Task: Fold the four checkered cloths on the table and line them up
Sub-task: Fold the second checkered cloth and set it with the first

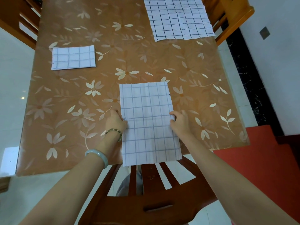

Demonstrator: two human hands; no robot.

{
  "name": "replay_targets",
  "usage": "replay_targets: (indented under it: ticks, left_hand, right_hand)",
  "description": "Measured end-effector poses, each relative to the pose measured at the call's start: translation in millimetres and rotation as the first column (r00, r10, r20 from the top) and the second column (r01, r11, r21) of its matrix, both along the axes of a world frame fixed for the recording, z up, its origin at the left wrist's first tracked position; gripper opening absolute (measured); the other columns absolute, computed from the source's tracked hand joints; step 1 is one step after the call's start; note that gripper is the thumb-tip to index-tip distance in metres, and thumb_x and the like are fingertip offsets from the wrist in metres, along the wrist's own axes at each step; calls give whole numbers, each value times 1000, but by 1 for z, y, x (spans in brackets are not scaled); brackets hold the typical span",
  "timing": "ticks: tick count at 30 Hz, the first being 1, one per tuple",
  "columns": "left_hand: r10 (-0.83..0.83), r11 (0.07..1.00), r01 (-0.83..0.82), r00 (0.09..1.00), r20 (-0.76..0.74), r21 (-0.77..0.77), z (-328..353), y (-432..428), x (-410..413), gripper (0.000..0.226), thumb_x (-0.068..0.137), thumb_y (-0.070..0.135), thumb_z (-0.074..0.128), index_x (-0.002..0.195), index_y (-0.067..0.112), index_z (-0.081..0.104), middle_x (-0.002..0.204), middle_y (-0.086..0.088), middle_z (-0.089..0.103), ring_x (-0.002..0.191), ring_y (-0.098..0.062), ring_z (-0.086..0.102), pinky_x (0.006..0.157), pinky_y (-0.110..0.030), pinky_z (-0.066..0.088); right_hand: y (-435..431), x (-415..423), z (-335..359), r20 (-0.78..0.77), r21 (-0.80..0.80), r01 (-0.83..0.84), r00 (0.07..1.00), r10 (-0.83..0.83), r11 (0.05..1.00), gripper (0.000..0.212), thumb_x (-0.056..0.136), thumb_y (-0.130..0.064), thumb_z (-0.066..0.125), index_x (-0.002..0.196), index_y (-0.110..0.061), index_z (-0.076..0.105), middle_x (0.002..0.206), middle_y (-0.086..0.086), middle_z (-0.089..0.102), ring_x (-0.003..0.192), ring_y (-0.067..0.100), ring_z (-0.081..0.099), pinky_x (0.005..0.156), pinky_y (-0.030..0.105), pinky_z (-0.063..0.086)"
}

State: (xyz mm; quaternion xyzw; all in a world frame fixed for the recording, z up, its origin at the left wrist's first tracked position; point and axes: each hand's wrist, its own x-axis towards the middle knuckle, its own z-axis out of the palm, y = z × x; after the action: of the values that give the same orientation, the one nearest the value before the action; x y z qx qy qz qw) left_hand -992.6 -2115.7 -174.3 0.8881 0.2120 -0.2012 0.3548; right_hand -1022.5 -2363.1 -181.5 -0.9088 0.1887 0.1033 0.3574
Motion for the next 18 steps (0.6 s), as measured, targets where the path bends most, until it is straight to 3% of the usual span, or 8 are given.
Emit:
replay_targets:
  ticks: [2, 4, 6, 10, 13, 18]
  left_hand:
    - [-34, 999, 34, 999, -27, 29, 3, 1, 5, 9, 78, 4, 58, 80, 9, 52, 72, -5, 54, 74, -28, 54, 64, -30, 41]
    - [-56, 998, 56, 998, -1, -28, 3, 3, 5, 25, 78, 4, 58, 62, 11, 40, 61, -4, 43, 65, -25, 43, 58, -27, 33]
    - [12, 981, -4, 999, 44, -194, 7, 5, 2, 30, 79, 5, 59, 62, 13, 36, 60, -2, 38, 62, -21, 36, 53, -27, 28]
    - [208, 847, -177, 978, 6, -501, 23, 10, -5, 13, 84, -1, 59, 89, 9, 53, 70, 3, 66, 70, -16, 62, 57, -22, 49]
    - [286, 733, -216, 958, 4, -645, 29, 18, -8, 44, 83, -5, 60, 120, 13, 47, 108, -6, 67, 90, -21, 66, 72, -32, 55]
    - [232, 693, -83, 966, 113, -716, 41, 27, -9, 58, 83, -8, 56, 126, 30, 52, 118, -8, 66, 98, -26, 69, 77, -43, 58]
  right_hand:
    - [-1, 1, 0, -6, 7, 4, 1000, -4, 1000, 38, 86, 4, 54, 122, -7, 60, 115, 13, 45, 110, 26, 46, 96, 33, 44]
    - [0, 1, 3, -21, 33, 16, 1000, -15, 999, 42, 84, 5, 54, 123, -9, 59, 117, 13, 44, 111, 26, 45, 88, 24, 43]
    - [3, 1, 6, -42, 96, 57, 998, -53, 994, 49, 82, 6, 53, 127, -14, 55, 120, 11, 43, 112, 24, 46, 79, 16, 39]
    - [9, 3, 12, -71, 201, 103, 993, -90, 974, 59, 80, 4, 56, 133, -21, 49, 123, 7, 41, 111, 21, 47, 84, 21, 40]
    - [12, 4, 15, -69, 275, 165, 986, -152, 947, 64, 76, 5, 59, 133, -24, 49, 122, 3, 40, 108, 18, 49, 76, 17, 44]
    - [17, 6, 29, -153, 435, 232, 971, -183, 870, 66, 77, 9, 59, 132, -25, 44, 108, -5, 44, 83, 5, 50, 55, 9, 43]
